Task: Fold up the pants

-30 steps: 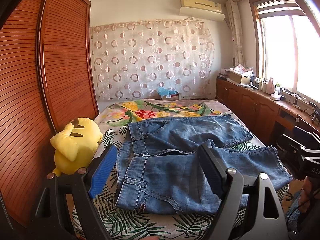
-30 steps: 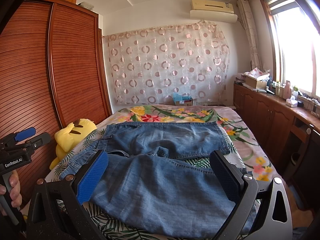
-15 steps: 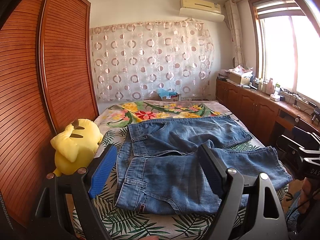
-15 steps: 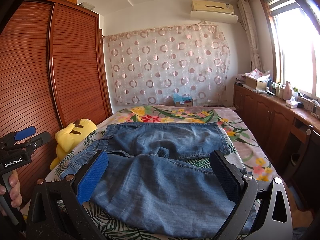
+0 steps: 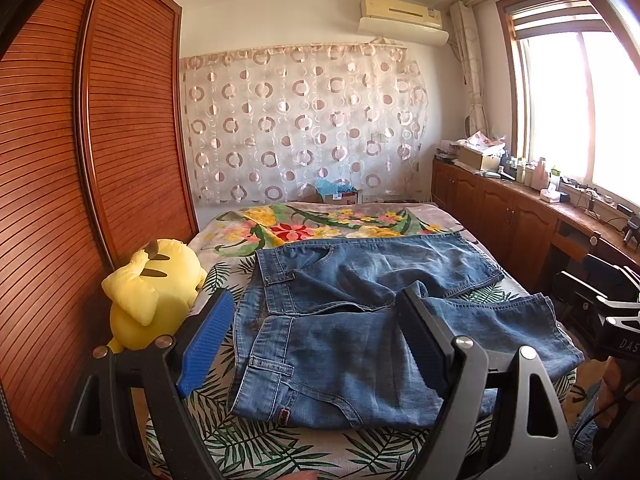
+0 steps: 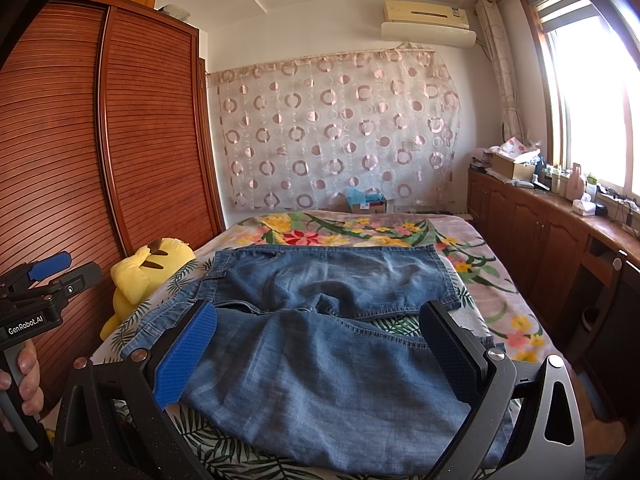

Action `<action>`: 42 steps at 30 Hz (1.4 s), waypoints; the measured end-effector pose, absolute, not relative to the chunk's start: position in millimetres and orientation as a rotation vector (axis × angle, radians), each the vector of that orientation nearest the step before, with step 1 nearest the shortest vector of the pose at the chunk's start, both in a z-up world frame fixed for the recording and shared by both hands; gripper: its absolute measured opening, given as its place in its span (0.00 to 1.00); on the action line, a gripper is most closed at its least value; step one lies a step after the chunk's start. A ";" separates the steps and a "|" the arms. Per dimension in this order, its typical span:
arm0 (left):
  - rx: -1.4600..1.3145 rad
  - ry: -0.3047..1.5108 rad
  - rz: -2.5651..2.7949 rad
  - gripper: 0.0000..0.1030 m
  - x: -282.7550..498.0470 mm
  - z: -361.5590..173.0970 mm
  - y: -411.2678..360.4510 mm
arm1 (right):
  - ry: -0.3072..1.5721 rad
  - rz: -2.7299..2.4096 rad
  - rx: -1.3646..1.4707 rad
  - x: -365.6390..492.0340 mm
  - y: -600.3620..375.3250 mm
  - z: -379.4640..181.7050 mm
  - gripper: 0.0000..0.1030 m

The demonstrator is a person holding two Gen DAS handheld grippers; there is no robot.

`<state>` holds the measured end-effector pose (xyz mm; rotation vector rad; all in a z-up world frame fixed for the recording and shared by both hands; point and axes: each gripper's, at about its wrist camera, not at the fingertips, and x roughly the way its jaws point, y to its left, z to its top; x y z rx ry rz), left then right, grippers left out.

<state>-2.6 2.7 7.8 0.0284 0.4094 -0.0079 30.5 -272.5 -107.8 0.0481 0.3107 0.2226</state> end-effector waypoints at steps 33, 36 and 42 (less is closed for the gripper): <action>0.057 0.409 -0.014 0.81 1.1 18.4 -2.3 | 0.320 0.222 0.043 31.3 -269.8 -107.2 0.98; 0.064 0.422 -0.023 0.81 3.8 17.5 -8.4 | 0.326 0.230 0.051 33.1 -272.3 -110.3 0.98; 0.077 0.432 -0.043 0.81 12.9 -7.7 -6.8 | 0.350 0.215 0.049 38.9 -275.9 -115.0 0.98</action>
